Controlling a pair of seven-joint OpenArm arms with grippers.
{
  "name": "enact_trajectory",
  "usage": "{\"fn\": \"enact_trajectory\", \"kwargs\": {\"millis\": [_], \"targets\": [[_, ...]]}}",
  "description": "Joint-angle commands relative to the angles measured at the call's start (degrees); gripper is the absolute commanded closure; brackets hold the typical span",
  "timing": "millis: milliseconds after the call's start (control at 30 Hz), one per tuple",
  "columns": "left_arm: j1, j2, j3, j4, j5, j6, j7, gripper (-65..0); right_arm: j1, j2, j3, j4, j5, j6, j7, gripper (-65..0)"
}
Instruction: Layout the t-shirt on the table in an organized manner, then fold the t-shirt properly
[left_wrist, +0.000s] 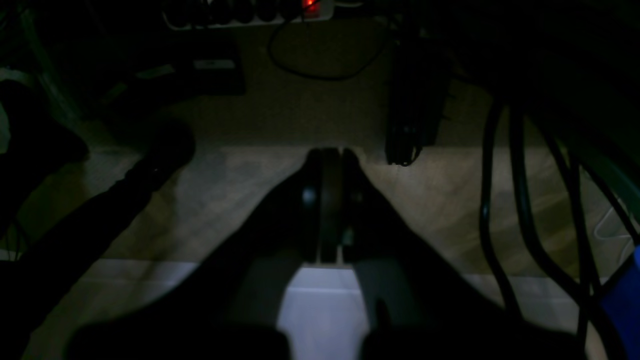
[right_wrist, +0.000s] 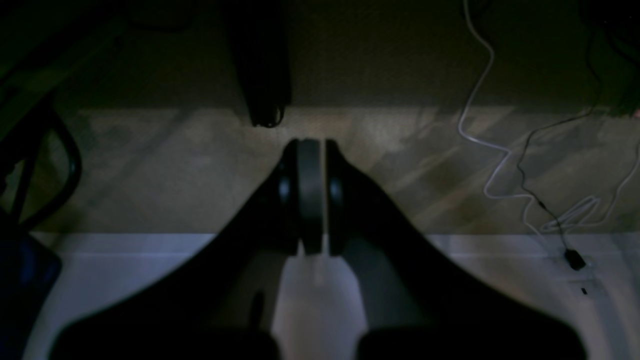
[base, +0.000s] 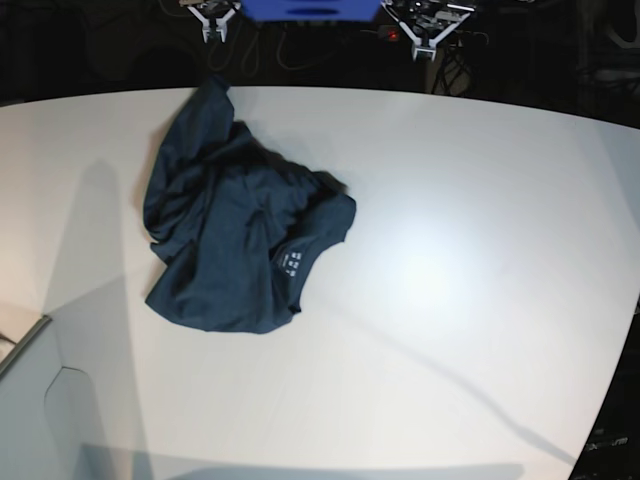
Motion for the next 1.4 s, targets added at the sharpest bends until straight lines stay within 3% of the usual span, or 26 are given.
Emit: {"fn": "enact_trajectory", "kwargs": {"millis": [0, 1367], "targets": [[0.1, 0.1, -0.1, 0.2, -0.1, 0.2, 0.1, 0.0, -0.4, -0.2, -0.1, -0.1, 0.2, 1.0, -0.2, 0.0], [2.6, -1.0, -0.1, 0.3, -0.1, 0.0, 0.1, 0.0, -2.4, -0.1, -0.2, 1.3, 0.2, 1.0, -0.1, 0.0]]}}
